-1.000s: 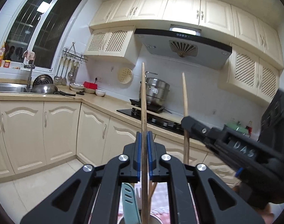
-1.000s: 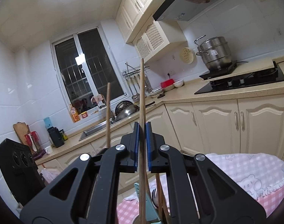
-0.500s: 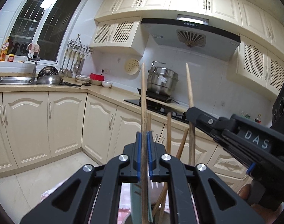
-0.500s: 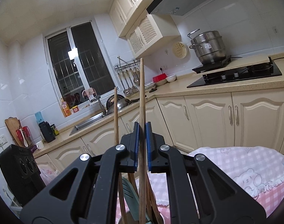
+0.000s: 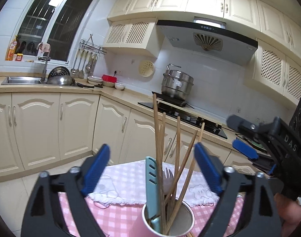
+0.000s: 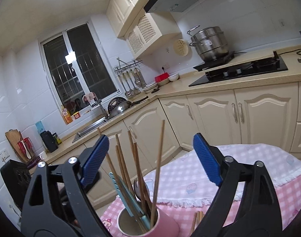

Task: Organize utensils
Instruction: 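Move both open tools back down to the remaining chopsticks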

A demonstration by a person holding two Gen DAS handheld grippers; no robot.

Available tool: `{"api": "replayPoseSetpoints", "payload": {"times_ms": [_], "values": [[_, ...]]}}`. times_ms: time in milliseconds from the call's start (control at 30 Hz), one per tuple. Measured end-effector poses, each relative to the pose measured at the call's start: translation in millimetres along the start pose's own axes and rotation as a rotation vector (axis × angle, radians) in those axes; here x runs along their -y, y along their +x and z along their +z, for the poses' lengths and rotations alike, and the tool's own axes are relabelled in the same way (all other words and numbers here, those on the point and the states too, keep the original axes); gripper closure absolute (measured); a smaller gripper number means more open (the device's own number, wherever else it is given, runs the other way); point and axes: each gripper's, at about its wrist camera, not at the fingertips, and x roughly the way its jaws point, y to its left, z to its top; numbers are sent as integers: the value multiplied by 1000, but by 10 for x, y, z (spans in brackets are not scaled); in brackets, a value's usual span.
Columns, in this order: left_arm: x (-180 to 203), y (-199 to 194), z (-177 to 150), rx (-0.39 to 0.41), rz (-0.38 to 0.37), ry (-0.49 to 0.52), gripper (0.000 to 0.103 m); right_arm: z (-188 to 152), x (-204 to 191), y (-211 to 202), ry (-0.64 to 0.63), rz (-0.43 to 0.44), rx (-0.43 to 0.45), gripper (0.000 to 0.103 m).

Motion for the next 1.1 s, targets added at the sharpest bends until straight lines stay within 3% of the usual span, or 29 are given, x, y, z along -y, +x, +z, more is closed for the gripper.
{"api": "replayPoseSetpoints", "payload": {"times_ms": [100, 633, 1100], "values": [[31, -95, 47, -14, 18, 22, 8, 55, 32, -87, 3, -10, -11, 6], [101, -408, 20, -149, 118, 73, 7, -26, 286, -298, 5, -87, -195, 6], [270, -393, -233, -260, 102, 76, 7, -311, 601, -320, -1, -178, -406, 6]]}}
